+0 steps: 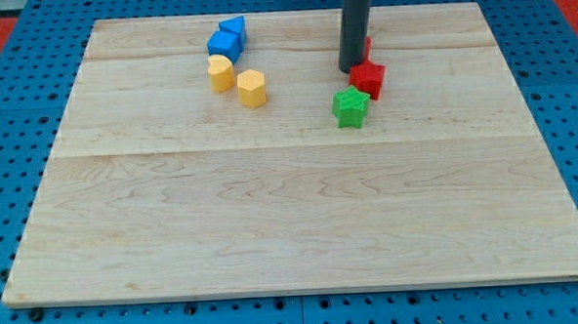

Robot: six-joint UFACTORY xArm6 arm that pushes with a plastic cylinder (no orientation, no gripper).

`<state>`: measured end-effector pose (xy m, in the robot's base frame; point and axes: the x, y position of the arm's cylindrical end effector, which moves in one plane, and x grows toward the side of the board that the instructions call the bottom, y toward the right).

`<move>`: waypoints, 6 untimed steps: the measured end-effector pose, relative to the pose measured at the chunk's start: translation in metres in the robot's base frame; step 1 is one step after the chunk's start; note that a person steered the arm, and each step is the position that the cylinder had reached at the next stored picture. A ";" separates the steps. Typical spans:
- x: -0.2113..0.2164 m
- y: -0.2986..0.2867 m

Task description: Point your arm at the green circle

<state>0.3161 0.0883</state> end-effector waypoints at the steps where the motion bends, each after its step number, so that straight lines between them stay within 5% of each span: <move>1: 0.000 -0.004; 5: -0.122 -0.025; 6: -0.124 -0.017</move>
